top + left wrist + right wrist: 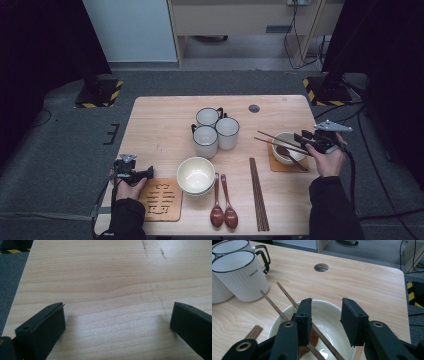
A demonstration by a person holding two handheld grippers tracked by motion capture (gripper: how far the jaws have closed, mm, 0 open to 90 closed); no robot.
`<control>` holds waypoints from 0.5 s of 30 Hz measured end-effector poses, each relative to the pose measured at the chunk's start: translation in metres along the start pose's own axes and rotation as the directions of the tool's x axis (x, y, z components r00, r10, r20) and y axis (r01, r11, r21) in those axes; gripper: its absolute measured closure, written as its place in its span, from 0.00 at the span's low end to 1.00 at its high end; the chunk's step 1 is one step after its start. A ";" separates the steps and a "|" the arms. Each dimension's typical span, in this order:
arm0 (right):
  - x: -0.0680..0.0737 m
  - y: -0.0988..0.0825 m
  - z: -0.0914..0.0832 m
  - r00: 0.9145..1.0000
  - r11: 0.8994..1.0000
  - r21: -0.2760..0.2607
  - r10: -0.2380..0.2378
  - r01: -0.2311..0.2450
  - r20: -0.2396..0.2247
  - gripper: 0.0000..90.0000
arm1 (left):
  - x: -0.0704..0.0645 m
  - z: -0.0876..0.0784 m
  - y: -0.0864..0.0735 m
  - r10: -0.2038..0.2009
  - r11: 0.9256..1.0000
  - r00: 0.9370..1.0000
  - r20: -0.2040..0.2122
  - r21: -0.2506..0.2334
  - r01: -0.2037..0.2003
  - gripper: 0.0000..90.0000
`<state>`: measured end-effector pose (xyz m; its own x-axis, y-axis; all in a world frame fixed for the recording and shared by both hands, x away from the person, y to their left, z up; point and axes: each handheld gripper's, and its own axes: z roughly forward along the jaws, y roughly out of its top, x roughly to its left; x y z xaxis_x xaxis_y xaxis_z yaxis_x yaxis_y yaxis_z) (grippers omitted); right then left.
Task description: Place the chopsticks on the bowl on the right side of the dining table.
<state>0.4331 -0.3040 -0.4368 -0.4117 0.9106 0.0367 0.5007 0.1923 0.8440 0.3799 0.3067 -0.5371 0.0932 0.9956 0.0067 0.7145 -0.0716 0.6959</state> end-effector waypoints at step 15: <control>-0.001 -0.004 0.027 1.000 0.999 0.033 -0.006 0.006 0.003 0.70 | 0.000 0.000 0.000 0.000 1.000 1.000 0.000 0.000 0.000 0.00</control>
<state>0.4521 -0.2960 -0.4551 -0.4128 0.9103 0.0299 0.5232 0.2101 0.8259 0.3799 0.3067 -0.5371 0.0934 0.9956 0.0069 0.7146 -0.0718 0.6958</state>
